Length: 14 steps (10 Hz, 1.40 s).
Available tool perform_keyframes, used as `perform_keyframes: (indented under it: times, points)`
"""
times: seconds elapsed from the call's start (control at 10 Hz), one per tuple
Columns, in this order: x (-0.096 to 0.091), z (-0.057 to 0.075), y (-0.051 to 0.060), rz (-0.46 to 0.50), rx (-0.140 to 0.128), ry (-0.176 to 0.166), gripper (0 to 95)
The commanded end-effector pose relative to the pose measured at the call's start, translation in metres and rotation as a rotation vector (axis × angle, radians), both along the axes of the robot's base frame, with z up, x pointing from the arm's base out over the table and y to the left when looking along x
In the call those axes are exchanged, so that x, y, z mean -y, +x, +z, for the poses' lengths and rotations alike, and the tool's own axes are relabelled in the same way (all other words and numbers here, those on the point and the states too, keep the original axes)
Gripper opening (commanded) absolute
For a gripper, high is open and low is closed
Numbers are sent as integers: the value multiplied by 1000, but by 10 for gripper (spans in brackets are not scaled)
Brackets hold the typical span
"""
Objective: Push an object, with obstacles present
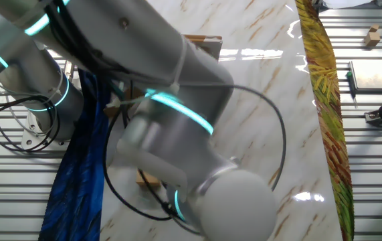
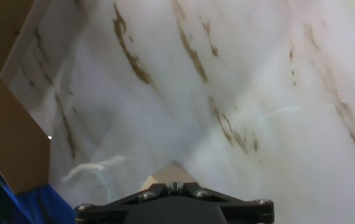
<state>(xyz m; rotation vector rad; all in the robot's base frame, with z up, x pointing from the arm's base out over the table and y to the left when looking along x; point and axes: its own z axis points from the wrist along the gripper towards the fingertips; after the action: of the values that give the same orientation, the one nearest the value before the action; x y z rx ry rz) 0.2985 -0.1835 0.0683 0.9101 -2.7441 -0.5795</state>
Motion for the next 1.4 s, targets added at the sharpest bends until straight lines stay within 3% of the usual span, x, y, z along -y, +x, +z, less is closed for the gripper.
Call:
perform_keyframes:
  times: [0.1,0.2,0.5,0.7,1.0,1.2,1.4]
  points:
    - [-10,5,5,-11,-5,5,0]
    - [-15,6,8,-19,-7,7,0]
    - [-55,11,27,-57,-21,3,0]
    - [-69,9,32,-71,-27,4,0]
    - [-51,2,25,-64,-30,10,0]
    - [-20,-2,11,-63,-33,23,0]
    - [-14,-4,8,-70,-34,19,0]
